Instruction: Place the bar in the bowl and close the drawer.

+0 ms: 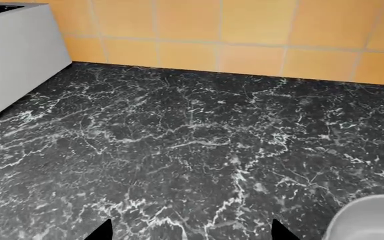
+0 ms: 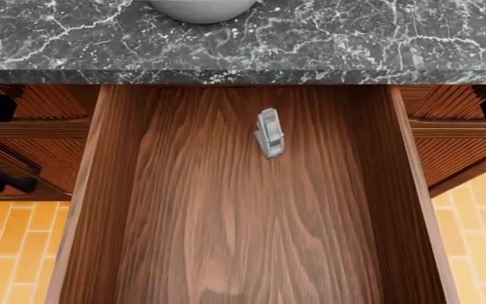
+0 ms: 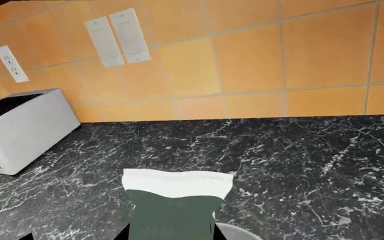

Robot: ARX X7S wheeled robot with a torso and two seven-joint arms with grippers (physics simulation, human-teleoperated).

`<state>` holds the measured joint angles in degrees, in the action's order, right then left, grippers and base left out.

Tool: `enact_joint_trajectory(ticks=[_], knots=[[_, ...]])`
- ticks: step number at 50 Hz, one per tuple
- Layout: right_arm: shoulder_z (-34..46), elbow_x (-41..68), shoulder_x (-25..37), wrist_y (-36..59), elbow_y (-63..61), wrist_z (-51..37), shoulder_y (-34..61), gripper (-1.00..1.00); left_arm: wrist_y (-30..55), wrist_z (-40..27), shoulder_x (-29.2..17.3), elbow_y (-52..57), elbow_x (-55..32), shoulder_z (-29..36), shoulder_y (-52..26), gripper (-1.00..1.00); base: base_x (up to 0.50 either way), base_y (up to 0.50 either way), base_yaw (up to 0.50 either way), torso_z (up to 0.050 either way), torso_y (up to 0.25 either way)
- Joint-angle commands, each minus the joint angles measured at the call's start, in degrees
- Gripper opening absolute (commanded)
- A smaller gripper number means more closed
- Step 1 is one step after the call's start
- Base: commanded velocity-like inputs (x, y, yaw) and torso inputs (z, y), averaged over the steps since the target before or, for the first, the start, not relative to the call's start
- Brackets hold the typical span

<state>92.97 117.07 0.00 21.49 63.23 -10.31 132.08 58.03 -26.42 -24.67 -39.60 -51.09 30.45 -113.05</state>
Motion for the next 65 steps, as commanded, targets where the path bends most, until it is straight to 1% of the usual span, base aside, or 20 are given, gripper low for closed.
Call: enact_joint_trajectory(ticks=[1,12,36,44,62,63,65], knots=[[-0.52,-2.05,0.00,-0.03,-0.69,-0.43,1.16,-1.00,0.61,-0.32,-0.43,0.75,-0.14,0.04,-0.33,1.00,0.00,0.00,0.00,0.000,-0.250],[-0.75,-1.35,0.00,0.05,-2.09,-1.01,1.71,-1.00,1.07,-0.70,-0.73,1.28,0.23,0.44,-0.72,1.00,0.00,0.00,0.00,0.000,-0.213],[-0.83,1.47,0.00,-1.22,-5.35,-1.78,1.69,-1.00,2.39,-3.54,-3.09,3.84,-0.13,-0.95,-1.36,1.00,0.00,0.00,0.00,0.000,0.000],[-0.90,1.62,0.00,-1.19,-5.77,-1.72,1.82,-1.00,2.43,-3.53,-3.31,3.78,0.28,-0.57,-1.43,1.00,0.00,0.00,0.00,0.000,-0.228],[-0.93,1.84,0.00,-0.59,-6.74,-1.79,1.74,-1.00,2.91,-3.55,-3.79,3.91,-0.05,-0.96,-1.64,1.00,0.00,0.00,0.00,0.000,-0.004],[-0.93,1.93,0.00,-0.56,-6.65,-1.82,1.74,1.00,2.93,-3.54,-3.80,3.89,-0.05,-0.97,-1.66,1.00,0.00,0.00,0.00,0.000,0.000],[-0.89,1.95,0.00,-0.48,-6.59,-1.86,1.78,1.00,2.93,-3.51,-3.81,3.88,0.00,-0.91,-1.64,1.00,0.00,0.00,0.00,0.000,0.000]])
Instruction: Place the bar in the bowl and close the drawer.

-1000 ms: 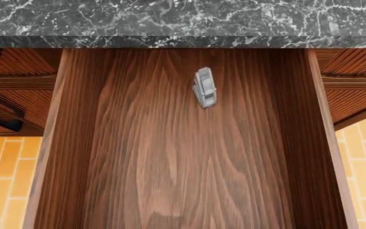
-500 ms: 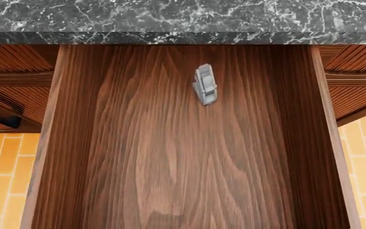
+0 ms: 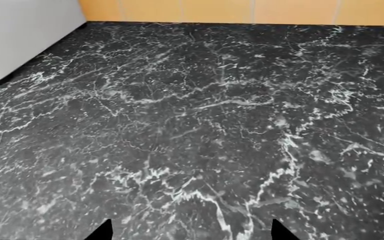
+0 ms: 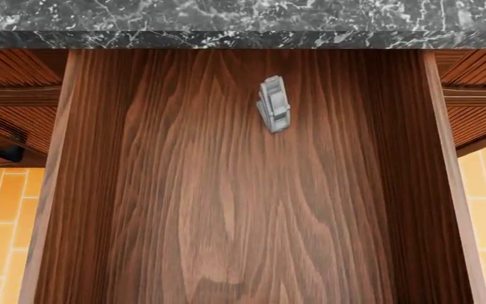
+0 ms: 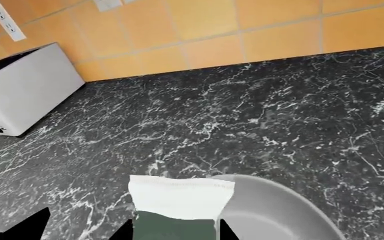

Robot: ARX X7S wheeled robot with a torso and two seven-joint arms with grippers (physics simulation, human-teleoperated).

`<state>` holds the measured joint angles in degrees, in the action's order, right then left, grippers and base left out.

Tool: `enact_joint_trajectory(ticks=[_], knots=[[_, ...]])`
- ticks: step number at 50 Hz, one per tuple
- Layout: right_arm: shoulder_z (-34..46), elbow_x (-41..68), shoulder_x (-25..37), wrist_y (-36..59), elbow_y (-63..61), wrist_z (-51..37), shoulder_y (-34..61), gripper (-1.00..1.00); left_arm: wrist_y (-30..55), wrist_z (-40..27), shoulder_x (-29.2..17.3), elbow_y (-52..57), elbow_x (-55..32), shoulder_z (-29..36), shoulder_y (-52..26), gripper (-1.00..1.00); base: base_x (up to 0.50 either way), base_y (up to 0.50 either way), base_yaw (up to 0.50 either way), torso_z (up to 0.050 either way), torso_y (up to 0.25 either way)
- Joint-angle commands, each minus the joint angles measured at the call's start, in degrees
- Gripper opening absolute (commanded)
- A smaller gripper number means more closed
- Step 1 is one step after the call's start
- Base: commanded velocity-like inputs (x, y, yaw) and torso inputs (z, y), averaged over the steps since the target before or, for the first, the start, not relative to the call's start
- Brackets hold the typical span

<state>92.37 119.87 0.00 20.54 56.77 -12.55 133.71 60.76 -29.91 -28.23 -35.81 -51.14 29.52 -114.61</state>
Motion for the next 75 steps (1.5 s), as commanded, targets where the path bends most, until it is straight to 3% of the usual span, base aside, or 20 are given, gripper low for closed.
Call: enact_joint_trajectory(ticks=[1,14,24,29,32,39,46,54,62,75], knots=[[-0.30,-0.79,0.00,0.55,-0.09,0.40,0.18,1.00,0.21,0.00,-0.24,0.08,0.07,0.05,-0.06,1.00,0.00,0.00,0.00,0.000,0.000],[-0.29,-1.35,0.00,0.93,0.35,0.38,0.53,1.00,0.44,-0.04,0.02,0.01,-0.06,0.01,-0.07,1.00,0.00,0.00,0.00,0.000,0.000],[-1.04,-2.56,0.00,1.91,1.35,0.63,1.14,1.00,1.41,-0.30,0.39,-0.91,-0.34,-0.13,-0.48,1.00,0.00,0.00,0.00,-0.004,0.236],[-30.94,-32.94,0.06,21.33,7.46,-0.40,1.28,1.00,9.96,-4.40,-2.07,8.90,-8.45,-5.26,1.04,1.00,0.00,0.00,0.00,-0.010,0.250],[-40.73,-39.23,2.53,27.55,3.89,-2.13,1.21,1.00,13.31,-7.10,-2.79,12.49,-12.13,-7.93,1.80,1.00,0.00,0.00,0.00,-0.011,0.250],[-46.17,-29.63,14.69,36.40,-21.55,-17.97,-6.11,1.00,21.79,-16.18,-3.90,20.46,-22.97,-15.24,4.30,1.00,0.00,0.00,0.00,-0.011,0.250],[-50.07,-21.20,23.45,40.29,-36.62,-30.85,-10.88,1.00,27.39,-27.90,-5.09,26.17,-36.63,-22.22,7.37,1.00,0.00,0.00,0.00,-0.011,0.250],[-53.85,-3.98,35.19,42.21,-53.57,-47.99,-19.44,1.00,24.39,-45.37,-10.96,34.83,-63.57,-22.92,13.20,1.00,0.00,0.00,0.00,-0.011,0.250],[-57.62,2.53,46.45,38.19,-67.27,-54.39,-29.15,1.00,18.48,-49.61,-15.68,45.47,-74.94,-25.08,20.95,1.00,0.00,0.00,0.00,-0.011,0.250],[-63.65,4.20,59.64,30.77,-82.44,-56.75,-43.46,1.00,14.24,-49.62,-18.74,57.23,-80.46,-31.10,32.23,1.00,0.00,0.00,0.00,-0.011,0.250]])
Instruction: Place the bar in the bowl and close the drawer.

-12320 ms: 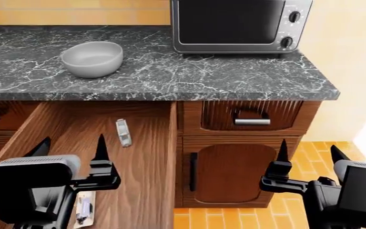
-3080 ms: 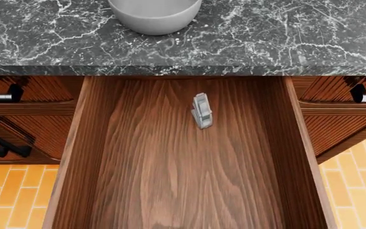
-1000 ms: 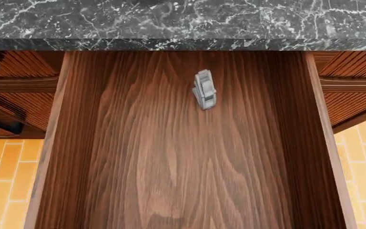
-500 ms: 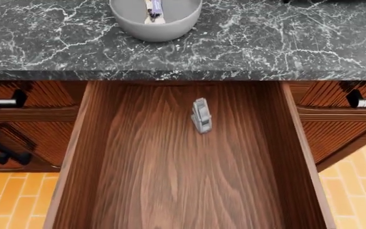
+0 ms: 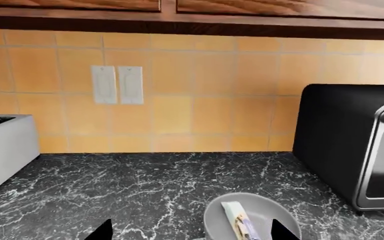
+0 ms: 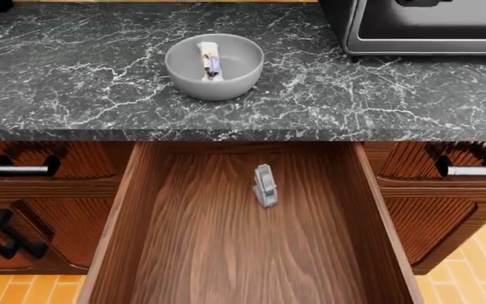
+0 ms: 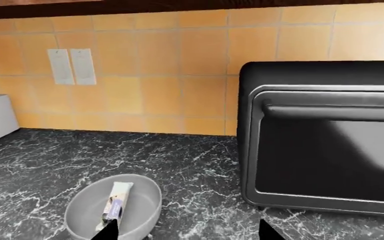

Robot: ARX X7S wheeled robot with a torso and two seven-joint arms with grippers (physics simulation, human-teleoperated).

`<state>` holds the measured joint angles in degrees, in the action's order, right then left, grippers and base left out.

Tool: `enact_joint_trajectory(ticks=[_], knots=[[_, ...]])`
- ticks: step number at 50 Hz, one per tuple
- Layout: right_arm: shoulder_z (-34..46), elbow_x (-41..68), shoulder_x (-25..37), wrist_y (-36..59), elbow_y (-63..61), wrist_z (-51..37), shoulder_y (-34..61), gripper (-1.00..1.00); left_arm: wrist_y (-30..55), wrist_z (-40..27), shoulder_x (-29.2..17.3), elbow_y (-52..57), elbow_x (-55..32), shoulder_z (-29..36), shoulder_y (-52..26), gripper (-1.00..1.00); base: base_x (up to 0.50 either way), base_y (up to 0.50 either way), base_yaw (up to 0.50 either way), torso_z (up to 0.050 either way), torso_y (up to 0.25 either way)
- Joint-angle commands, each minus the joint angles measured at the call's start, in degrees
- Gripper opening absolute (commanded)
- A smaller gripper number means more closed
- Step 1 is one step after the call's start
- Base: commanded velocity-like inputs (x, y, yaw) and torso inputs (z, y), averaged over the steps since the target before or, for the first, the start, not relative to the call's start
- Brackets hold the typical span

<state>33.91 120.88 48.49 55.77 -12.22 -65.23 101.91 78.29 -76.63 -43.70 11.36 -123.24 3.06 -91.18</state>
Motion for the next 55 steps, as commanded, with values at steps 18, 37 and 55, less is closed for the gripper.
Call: enact_joint_trajectory(ticks=[18,37,55], knots=[[-7.05,1.20,13.51,-6.55,-15.71,-1.63,-16.02,1.00,-4.05,-0.85,-3.32,10.95,-6.68,-5.21,11.27,1.00,0.00,0.00,0.00,-0.011,0.250],[-6.62,0.27,13.42,-6.66,-16.29,-2.73,-15.87,1.00,-5.66,1.45,-3.28,11.48,-6.35,-6.19,12.27,1.00,0.00,0.20,0.00,-0.006,0.145],[-5.93,-0.59,13.51,-6.90,-17.09,-3.99,-16.61,1.00,-6.13,2.65,-3.64,11.81,-5.58,-5.69,13.14,1.00,0.00,0.50,0.00,0.000,0.000]])
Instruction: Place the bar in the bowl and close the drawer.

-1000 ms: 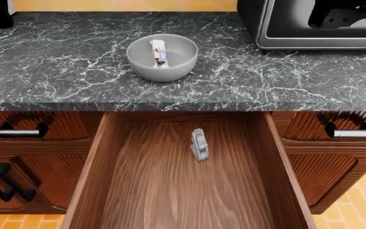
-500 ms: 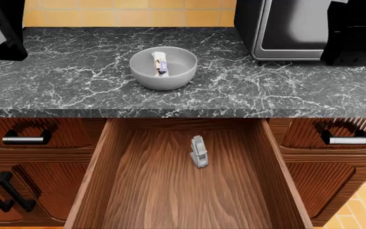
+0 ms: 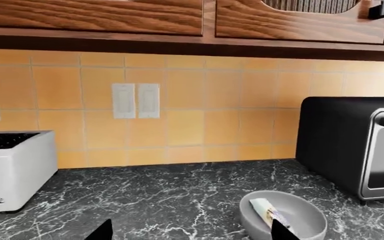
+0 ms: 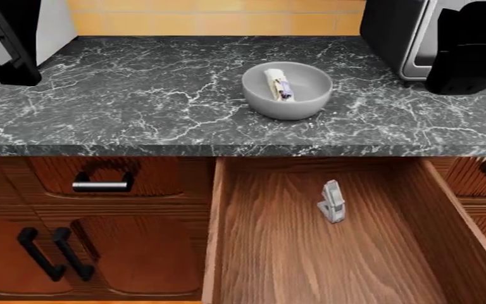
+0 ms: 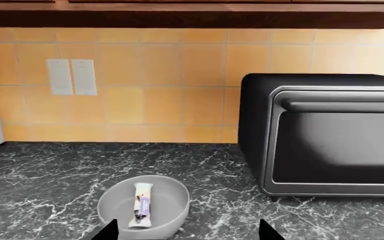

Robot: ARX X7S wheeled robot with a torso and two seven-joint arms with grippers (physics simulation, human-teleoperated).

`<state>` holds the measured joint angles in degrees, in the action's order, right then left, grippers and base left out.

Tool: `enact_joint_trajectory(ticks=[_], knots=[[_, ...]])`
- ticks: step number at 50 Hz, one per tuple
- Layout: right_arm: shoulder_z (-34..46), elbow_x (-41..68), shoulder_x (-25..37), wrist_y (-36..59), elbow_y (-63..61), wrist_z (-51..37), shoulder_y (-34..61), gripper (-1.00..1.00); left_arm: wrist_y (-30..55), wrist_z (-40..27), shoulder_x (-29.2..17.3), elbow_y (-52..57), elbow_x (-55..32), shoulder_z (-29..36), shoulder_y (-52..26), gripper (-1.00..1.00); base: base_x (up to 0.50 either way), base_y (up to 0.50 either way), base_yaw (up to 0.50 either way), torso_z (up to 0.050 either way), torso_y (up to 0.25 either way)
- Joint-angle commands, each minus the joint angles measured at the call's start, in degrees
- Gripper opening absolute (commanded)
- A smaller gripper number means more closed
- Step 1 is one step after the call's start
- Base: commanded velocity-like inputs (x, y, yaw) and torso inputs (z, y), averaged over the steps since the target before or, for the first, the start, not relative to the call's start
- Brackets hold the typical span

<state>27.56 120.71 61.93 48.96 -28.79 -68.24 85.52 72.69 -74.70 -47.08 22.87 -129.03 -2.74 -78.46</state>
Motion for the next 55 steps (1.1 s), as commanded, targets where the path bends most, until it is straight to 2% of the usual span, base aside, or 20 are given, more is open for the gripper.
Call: enact_joint_trajectory(ticks=[1,20,55], knots=[[0.49,-0.51,0.06,-0.05,-0.58,-1.15,-0.18,1.00,-0.59,0.79,-0.28,0.32,0.19,0.16,0.42,1.00,0.00,0.50,0.00,0.000,0.000],[0.89,-1.27,0.41,-0.09,-2.07,-3.39,0.41,1.00,-1.94,1.34,-0.55,0.91,0.13,1.34,0.04,1.00,0.00,0.50,0.00,0.000,0.000],[1.12,-1.32,0.27,-0.34,-2.18,-1.46,-0.44,1.00,-2.85,3.32,-1.19,1.21,1.96,2.07,1.03,1.00,0.02,0.50,0.00,0.000,0.000]])
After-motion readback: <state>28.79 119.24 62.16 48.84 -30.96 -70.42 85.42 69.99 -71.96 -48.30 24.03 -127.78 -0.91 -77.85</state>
